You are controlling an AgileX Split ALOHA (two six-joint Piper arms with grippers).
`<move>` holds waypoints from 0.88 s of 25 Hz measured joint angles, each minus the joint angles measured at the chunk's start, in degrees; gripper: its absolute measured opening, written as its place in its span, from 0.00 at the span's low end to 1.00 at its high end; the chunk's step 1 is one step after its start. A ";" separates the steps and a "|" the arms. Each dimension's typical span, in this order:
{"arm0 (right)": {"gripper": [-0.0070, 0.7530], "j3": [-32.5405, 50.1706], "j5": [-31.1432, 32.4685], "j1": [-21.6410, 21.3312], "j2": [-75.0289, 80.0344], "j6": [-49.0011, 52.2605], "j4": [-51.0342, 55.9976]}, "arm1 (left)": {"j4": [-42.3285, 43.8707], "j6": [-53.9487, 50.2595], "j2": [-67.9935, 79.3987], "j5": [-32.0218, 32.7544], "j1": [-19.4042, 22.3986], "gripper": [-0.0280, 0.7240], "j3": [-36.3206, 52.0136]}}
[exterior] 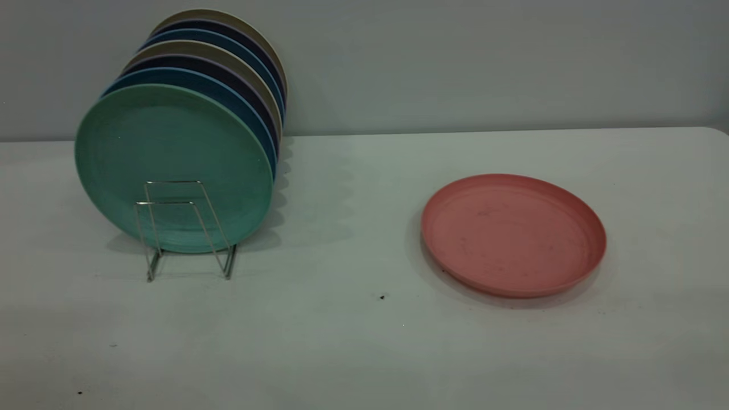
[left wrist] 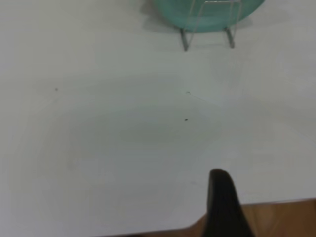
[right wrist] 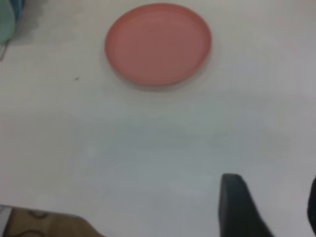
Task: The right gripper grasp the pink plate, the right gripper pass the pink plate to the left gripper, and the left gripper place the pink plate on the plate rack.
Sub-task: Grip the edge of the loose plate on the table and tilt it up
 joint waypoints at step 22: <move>0.66 -6.95 -32.06 0.00 69.53 -36.69 38.86 | -6.60 9.56 68.75 -22.98 0.00 0.82 -25.04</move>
